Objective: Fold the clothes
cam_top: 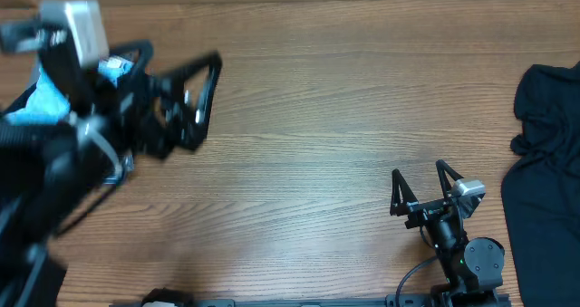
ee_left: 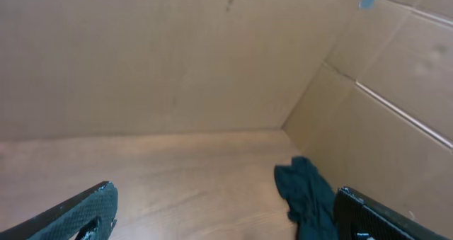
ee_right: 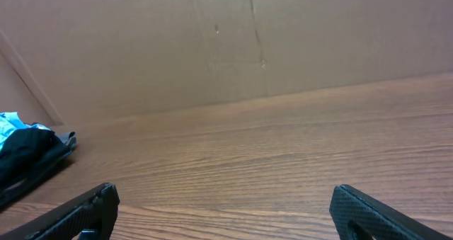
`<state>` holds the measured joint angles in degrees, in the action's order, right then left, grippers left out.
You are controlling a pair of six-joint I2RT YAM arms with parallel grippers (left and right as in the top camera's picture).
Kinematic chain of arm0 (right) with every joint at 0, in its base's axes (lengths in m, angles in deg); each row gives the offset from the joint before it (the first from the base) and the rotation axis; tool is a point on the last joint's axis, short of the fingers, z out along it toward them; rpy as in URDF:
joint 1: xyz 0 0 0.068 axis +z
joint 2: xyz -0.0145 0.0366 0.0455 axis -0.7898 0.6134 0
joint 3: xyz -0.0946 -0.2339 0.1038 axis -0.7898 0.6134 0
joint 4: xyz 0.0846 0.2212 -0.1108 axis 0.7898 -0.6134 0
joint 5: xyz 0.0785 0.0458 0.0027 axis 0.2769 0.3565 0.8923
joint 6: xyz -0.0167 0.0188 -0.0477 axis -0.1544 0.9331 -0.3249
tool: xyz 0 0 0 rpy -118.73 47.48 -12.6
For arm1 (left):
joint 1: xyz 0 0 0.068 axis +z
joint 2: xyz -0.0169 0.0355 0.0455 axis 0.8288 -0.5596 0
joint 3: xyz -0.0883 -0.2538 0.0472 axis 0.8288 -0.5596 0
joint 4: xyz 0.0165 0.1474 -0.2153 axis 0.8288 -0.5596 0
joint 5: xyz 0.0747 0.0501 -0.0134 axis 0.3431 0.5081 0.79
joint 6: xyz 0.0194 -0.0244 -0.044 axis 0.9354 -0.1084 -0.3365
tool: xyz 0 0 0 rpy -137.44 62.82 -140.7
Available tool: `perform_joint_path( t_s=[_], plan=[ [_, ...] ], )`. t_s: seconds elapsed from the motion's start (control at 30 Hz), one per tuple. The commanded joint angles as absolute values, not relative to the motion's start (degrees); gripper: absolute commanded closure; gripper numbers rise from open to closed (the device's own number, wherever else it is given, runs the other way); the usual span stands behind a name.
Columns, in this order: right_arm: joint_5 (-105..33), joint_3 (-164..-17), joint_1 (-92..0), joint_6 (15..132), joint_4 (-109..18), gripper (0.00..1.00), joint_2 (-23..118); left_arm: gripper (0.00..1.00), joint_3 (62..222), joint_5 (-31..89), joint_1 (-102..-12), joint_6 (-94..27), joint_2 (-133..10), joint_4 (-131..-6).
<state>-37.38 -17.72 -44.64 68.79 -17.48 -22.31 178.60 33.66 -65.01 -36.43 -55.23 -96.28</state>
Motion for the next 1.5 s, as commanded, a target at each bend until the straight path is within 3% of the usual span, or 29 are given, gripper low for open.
perform_joint_path(
  t_s=[0.0, 0.53, 0.77, 0.93, 1.07, 1.47],
  plan=[
    [-37.90, -17.13, -44.86, 68.57, -17.20, 0.00, -22.94, 0.00, 174.29, 37.40, -65.40, -36.10, -48.52, -98.84],
    [-37.90, -17.13, -44.86, 68.57, -17.20, 0.00, -22.94, 0.00, 128.04, 54.41, -65.38, -36.14, -19.38, -94.34],
    [-37.88, -17.13, -44.86, 68.57, -17.20, 0.00, -22.94, 0.00, 104.29, 54.39, -65.38, -36.14, -9.11, -74.08],
    [-37.90, -17.13, -44.86, 68.57, -17.20, 0.00, -22.94, 0.00, 85.60, 54.34, -65.38, -36.67, -3.69, -48.31],
    [-37.90, -17.13, -44.86, 68.57, -17.20, 0.00, -22.94, 0.00, 77.07, 54.39, -65.36, -36.78, -2.00, -35.76],
    [-37.88, -17.13, -44.86, 68.57, -17.20, 0.00, -22.94, 0.00, 65.14, 57.31, -64.48, -33.98, 0.75, -24.11]
  ],
)
